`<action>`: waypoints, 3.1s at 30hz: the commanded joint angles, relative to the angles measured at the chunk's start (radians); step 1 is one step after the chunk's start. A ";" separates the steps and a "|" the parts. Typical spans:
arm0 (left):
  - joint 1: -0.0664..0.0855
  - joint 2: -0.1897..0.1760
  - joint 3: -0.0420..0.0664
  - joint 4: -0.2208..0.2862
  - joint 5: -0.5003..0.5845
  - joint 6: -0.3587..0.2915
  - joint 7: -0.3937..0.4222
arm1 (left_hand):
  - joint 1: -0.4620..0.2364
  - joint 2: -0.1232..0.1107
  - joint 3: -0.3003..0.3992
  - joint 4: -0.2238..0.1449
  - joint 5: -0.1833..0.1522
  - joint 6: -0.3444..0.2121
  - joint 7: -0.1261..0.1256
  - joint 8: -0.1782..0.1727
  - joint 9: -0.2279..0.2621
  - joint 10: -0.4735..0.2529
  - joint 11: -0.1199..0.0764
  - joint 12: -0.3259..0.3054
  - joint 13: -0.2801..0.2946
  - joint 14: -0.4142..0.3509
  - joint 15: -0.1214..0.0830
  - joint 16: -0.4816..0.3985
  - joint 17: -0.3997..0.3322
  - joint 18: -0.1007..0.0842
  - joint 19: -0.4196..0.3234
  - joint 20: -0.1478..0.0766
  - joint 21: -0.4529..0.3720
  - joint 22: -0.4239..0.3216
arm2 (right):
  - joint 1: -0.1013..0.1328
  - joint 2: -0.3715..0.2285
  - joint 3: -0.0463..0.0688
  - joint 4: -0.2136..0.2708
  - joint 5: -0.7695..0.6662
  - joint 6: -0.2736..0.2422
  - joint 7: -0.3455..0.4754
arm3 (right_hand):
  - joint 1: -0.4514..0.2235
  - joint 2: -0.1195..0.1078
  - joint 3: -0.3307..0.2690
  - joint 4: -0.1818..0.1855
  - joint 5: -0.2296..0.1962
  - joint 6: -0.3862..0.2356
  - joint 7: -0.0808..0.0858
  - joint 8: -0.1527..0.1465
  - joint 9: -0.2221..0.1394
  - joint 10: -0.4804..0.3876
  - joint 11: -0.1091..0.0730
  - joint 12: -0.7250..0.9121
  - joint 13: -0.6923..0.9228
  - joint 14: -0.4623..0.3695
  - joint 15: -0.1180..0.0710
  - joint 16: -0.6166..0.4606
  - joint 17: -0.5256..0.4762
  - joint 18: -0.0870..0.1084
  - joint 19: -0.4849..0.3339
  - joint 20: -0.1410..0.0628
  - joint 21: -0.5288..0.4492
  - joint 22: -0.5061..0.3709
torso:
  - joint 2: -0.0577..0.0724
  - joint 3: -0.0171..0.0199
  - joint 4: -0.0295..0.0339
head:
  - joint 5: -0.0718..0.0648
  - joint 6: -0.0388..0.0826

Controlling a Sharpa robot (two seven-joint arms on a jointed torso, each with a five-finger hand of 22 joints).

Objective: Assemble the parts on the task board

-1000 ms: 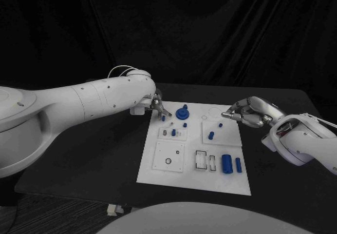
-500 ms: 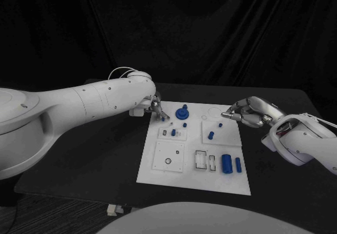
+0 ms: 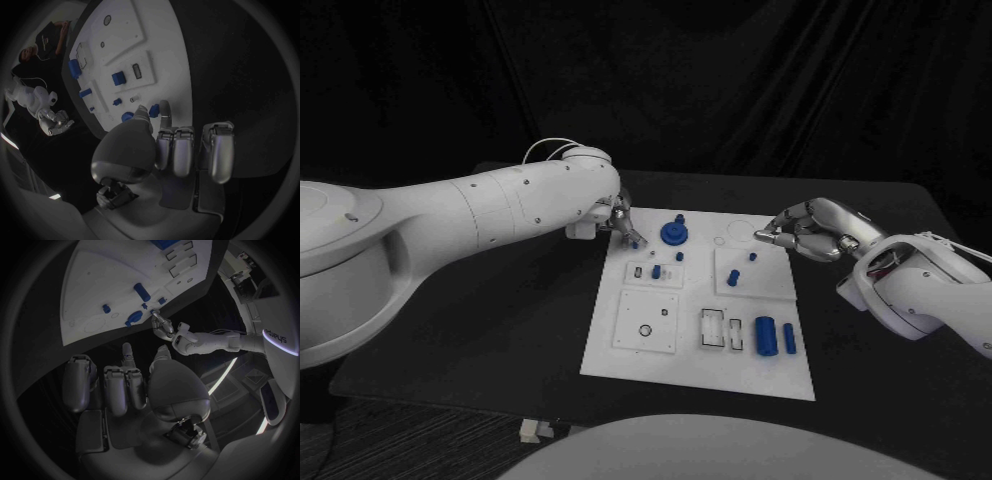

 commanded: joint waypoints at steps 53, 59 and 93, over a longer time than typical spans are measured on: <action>-0.002 0.009 0.001 -0.005 0.001 -0.062 0.064 | 0.125 -0.038 0.058 -0.008 0.191 -0.090 -0.011 0.108 0.201 0.110 -0.006 -0.005 0.261 0.106 -0.001 0.007 0.263 0.000 0.060 -0.002 -0.003 0.234 | -0.002 0.001 0.001 -0.003 -0.005 0.018 -0.017 | 0.008 0.000 -0.005 0.000 0.007 -0.002 0.002 -0.006 -0.002 0.104 0.008 0.004 0.263 0.098 0.006 -0.006 0.228 0.019 -0.004 -0.001 -0.005 0.187 | 0.000 0.0001 0.0001 | -0.001 0.000; -0.002 0.010 0.001 -0.008 0.001 -0.054 0.057 | 0.150 -0.045 0.078 -0.006 0.246 -0.093 -0.013 0.103 0.201 0.110 -0.008 -0.005 0.261 0.106 -0.003 0.007 0.263 0.001 0.059 -0.003 -0.004 0.234 | -0.002 -0.001 0.001 -0.002 -0.005 0.018 -0.017 | 0.008 0.000 -0.005 0.000 0.007 -0.002 0.002 -0.006 -0.002 0.104 0.008 0.004 0.263 0.098 0.006 -0.006 0.228 0.019 -0.004 -0.001 -0.005 0.187 | 0.000 0.0000 -0.0001 | -0.002 0.000; -0.008 0.015 0.001 -0.018 0.001 -0.020 0.025 | 0.180 -0.056 0.119 -0.001 0.319 -0.089 -0.014 0.085 0.190 0.106 -0.009 -0.008 0.257 0.106 -0.003 0.007 0.263 0.002 0.056 -0.003 -0.009 0.232 | -0.002 -0.001 0.001 0.001 -0.005 0.017 -0.017 | 0.010 0.001 -0.006 0.000 0.008 -0.002 0.002 -0.006 -0.002 0.104 0.008 0.004 0.263 0.098 0.006 -0.007 0.227 0.019 -0.004 -0.001 -0.006 0.186 | 0.000 0.0001 -0.0001 | -0.001 0.000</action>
